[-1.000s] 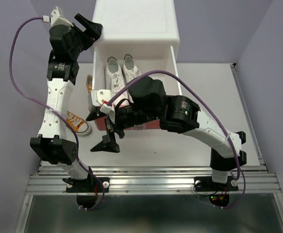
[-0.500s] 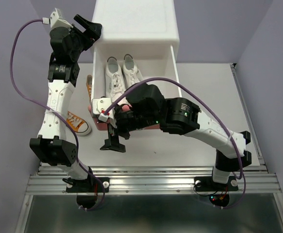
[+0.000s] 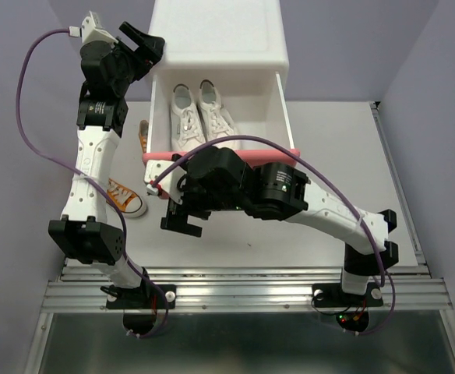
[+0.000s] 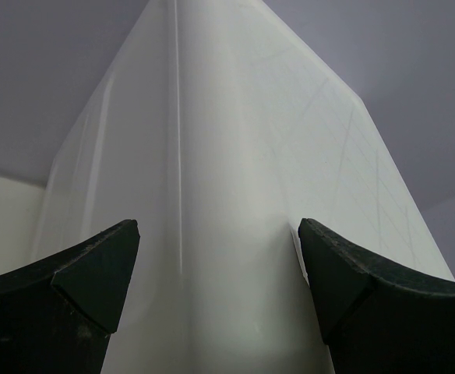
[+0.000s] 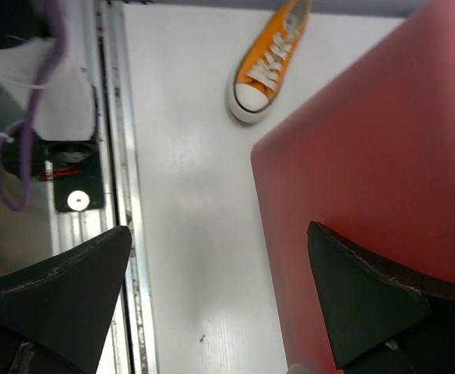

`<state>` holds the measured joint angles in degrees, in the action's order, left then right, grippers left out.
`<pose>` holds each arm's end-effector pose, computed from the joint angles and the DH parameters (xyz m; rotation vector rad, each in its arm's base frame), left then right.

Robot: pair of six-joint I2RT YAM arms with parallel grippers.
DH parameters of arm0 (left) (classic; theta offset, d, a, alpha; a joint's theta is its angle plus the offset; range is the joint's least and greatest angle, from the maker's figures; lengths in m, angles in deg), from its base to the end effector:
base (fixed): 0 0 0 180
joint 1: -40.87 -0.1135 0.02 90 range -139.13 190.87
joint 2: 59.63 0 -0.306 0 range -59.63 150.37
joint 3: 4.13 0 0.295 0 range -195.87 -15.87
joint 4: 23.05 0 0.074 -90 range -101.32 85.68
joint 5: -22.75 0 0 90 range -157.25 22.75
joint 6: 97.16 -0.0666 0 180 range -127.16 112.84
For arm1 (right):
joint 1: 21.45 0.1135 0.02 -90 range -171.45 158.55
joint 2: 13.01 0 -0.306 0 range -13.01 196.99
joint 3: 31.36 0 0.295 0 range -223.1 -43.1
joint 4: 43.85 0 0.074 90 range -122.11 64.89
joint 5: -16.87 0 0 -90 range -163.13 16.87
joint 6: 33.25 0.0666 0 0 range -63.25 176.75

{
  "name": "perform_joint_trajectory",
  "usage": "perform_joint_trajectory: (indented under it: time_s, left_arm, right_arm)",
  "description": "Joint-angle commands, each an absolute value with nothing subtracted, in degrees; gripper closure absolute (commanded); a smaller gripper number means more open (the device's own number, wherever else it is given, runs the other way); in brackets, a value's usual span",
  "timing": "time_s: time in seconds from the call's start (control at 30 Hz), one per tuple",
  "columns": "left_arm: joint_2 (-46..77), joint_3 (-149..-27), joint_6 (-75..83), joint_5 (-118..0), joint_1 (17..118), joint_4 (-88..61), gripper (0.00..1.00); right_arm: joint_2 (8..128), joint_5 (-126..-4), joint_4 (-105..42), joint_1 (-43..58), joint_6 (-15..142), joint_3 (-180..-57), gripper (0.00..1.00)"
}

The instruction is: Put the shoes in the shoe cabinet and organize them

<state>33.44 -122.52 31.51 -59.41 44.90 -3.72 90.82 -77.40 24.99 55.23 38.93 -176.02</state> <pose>0.4405 -0.0401 0.5598 -0.3382 1.4684 -0.7033 0.1063 0.4273 0.5376 -1.5137 1.4634 0.5530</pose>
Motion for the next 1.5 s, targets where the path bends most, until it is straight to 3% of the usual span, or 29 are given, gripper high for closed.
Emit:
perform_joint_trajectory:
  time_s: [0.0,0.97,1.47]
  left_arm:
    - [40.65,-117.65,23.16,-63.12,43.33,17.51,0.07]
    - [39.77,-117.38,22.37,-60.92,43.33,17.16,0.07]
    - [40.56,-119.05,22.98,-59.25,43.33,17.59,0.11]
  right_arm:
    - [91.67,-88.25,23.35,49.40,38.55,-175.99,0.00]
    - [106.87,-87.72,-6.70,25.05,41.98,-183.81,0.00]
    - [103.45,-76.91,-21.48,23.72,43.22,-178.79,0.00]
